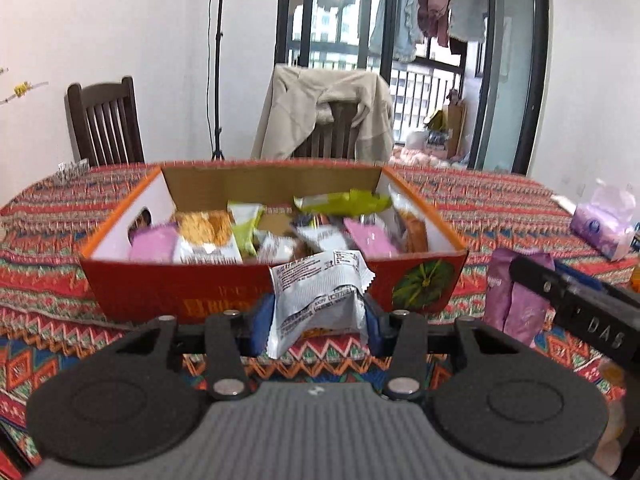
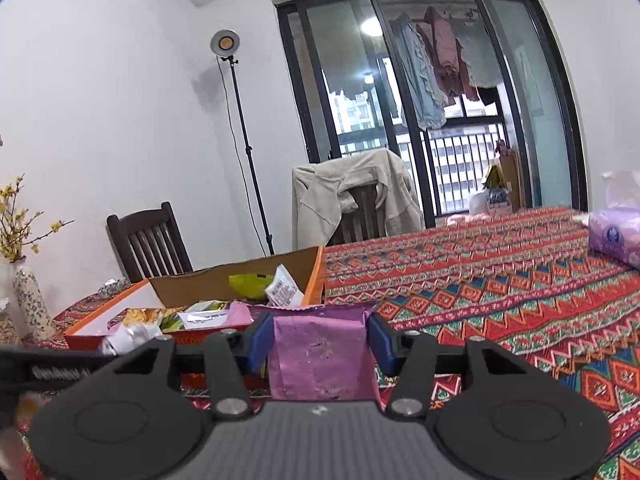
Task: Organize snacks
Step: 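Carry the pink and white packets over the open box with both grippers, then open both grippers to drop the packets into the box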
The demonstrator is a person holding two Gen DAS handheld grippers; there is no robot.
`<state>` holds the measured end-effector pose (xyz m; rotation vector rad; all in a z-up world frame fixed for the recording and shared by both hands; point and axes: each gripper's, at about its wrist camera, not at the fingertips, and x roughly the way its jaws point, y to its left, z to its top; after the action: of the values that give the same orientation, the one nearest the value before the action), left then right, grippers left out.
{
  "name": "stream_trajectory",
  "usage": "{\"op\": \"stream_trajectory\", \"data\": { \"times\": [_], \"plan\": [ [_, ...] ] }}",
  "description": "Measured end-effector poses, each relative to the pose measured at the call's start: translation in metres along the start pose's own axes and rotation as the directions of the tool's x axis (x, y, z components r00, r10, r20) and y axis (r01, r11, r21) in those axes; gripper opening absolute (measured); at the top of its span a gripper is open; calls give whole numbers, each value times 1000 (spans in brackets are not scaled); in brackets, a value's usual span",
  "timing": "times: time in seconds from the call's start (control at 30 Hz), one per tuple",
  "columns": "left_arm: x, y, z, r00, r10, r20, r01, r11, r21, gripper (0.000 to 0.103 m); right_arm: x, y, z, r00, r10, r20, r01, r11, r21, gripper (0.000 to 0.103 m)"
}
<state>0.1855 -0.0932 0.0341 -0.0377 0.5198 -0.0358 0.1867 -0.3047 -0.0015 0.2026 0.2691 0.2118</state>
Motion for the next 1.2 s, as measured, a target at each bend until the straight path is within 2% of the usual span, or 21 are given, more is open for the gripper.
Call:
{"op": "stream_trajectory", "data": {
  "times": [0.33,0.67,0.97,1.2],
  "plan": [
    [-9,21,33,994,5,106,-2,1000,-28,46,1,30,35,997,40,62,-34,995,-94,51],
    [5,51,62,984,56,170,-40,994,-97,46,42,66,61,994,79,79,-68,988,-136,51],
    [36,75,73,976,108,189,-78,984,-158,46,87,83,72,993,83,82,-73,991,-115,51],
    [66,87,62,973,145,178,-119,982,-149,46,119,83,66,994,80,70,-75,994,-73,51]
  ]
}}
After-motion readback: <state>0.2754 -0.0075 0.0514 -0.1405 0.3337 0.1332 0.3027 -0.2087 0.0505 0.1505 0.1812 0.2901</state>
